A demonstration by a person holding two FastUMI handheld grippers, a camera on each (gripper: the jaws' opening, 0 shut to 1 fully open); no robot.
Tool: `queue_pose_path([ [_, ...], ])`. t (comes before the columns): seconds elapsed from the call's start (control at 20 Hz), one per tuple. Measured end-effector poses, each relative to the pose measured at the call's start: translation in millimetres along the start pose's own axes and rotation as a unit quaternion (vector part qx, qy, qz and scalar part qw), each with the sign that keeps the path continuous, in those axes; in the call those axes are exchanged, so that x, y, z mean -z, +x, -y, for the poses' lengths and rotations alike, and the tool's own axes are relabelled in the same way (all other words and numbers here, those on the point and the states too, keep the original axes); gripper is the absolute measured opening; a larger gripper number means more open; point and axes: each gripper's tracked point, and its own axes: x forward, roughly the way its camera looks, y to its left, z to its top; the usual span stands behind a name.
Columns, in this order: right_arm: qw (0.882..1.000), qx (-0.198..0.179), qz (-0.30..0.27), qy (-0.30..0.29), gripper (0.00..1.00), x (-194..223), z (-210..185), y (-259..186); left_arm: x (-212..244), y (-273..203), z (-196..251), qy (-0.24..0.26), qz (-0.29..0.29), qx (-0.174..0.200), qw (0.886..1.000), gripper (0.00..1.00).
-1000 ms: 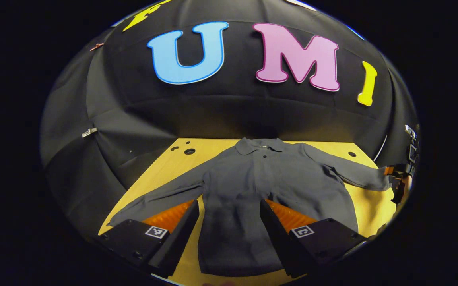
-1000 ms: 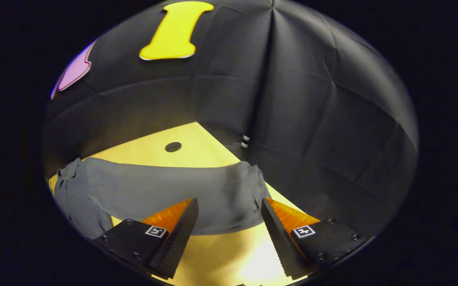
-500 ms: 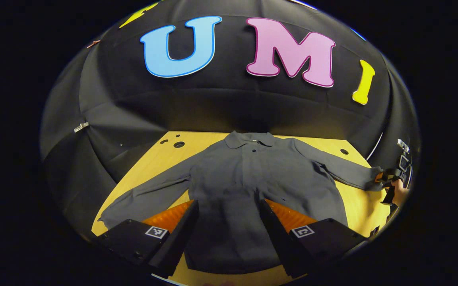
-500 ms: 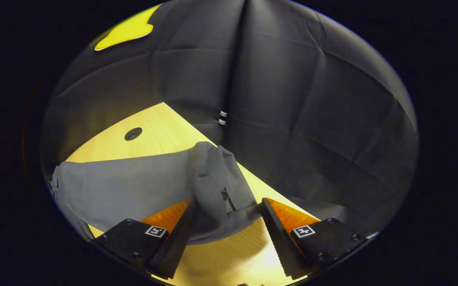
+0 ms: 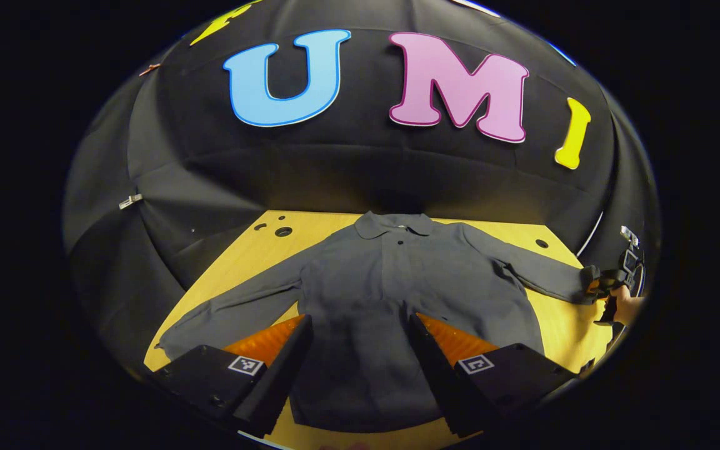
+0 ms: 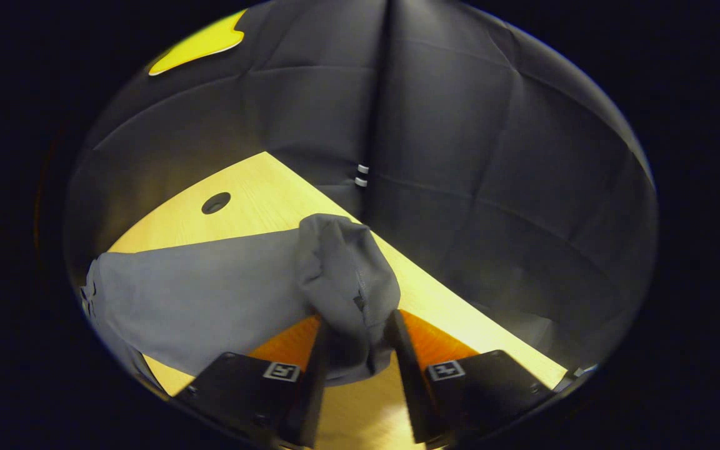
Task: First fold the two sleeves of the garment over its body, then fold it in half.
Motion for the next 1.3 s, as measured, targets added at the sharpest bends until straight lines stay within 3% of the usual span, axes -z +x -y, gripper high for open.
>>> queue_pose_path([
  [0.2,0.998,-0.006,0.015,-0.056,0.13,-0.6,-12.1,-1.2,3.6,-2.4,-9.9,-0.012,-0.001,-0.013,1.0,0.97],
  [0.3,0.997,-0.011,0.018,-0.079,0.1,-1.4,-17.7,-4.5,6.5,-4.6,-17.8,-0.014,-0.003,-0.023,1.0,0.97],
  [0.5,0.993,-0.022,0.04,-0.104,0.1,-17.1,-20.4,-13.8,12.4,-10.6,-38.2,-0.029,-0.009,-0.044,0.999,0.97],
  [0.95,0.976,-0.087,0.132,-0.153,0.09,-97.2,-94.8,-94.9,19.6,-23.1,-81.4,-0.051,-0.001,-0.068,0.996,0.97],
  [1.3,0.952,-0.157,0.161,-0.208,0.09,-98.9,-219.8,-180.1,25.7,-37.6,-126.7,-0.069,0.0,-0.085,0.994,0.97],
])
